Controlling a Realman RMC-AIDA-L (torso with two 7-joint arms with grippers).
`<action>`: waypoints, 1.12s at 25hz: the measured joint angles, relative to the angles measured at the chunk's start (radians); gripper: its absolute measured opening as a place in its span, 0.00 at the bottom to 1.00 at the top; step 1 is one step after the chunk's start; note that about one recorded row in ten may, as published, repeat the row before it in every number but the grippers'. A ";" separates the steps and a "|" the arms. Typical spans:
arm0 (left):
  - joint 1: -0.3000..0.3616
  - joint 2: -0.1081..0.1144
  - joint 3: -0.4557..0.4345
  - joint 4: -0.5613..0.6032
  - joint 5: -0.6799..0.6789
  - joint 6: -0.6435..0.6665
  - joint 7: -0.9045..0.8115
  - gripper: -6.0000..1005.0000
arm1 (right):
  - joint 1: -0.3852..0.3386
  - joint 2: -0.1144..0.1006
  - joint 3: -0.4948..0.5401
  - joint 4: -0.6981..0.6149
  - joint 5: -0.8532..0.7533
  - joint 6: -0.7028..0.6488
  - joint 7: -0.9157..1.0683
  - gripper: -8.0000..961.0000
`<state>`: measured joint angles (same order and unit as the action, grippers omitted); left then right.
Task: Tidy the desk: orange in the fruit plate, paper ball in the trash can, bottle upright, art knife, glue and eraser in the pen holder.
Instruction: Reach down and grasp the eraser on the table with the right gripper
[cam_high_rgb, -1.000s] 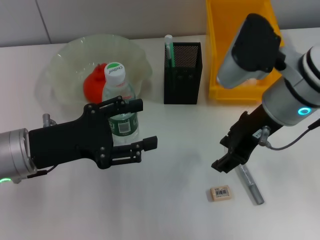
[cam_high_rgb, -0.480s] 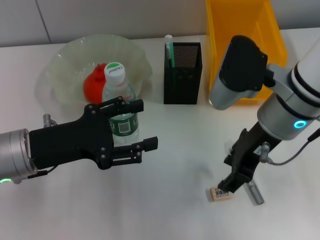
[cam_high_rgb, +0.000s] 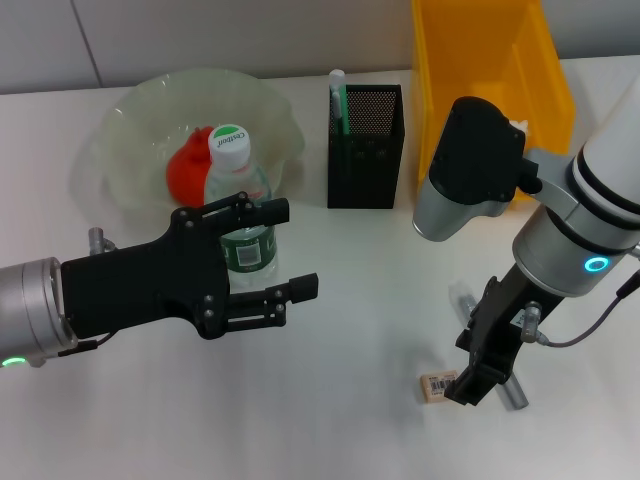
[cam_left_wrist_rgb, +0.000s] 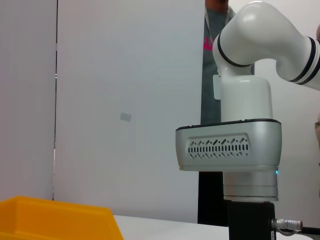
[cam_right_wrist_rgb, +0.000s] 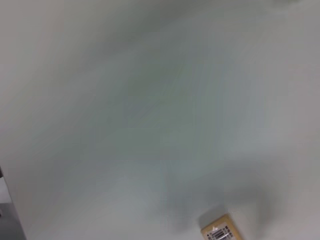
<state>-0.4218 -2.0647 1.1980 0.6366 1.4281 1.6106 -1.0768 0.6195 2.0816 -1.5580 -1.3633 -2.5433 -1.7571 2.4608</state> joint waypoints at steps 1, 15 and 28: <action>0.000 0.000 0.000 0.000 0.000 0.000 0.000 0.81 | 0.001 0.000 0.000 0.002 0.001 0.000 0.000 0.66; -0.004 -0.001 0.000 0.000 0.000 0.007 0.000 0.81 | 0.015 0.002 -0.013 0.029 0.006 0.010 0.017 0.66; -0.008 0.000 0.000 0.000 0.000 0.008 0.000 0.81 | 0.047 0.003 -0.043 0.106 0.003 0.051 0.024 0.66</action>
<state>-0.4303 -2.0650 1.1980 0.6369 1.4281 1.6184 -1.0767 0.6664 2.0845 -1.6011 -1.2578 -2.5399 -1.7059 2.4853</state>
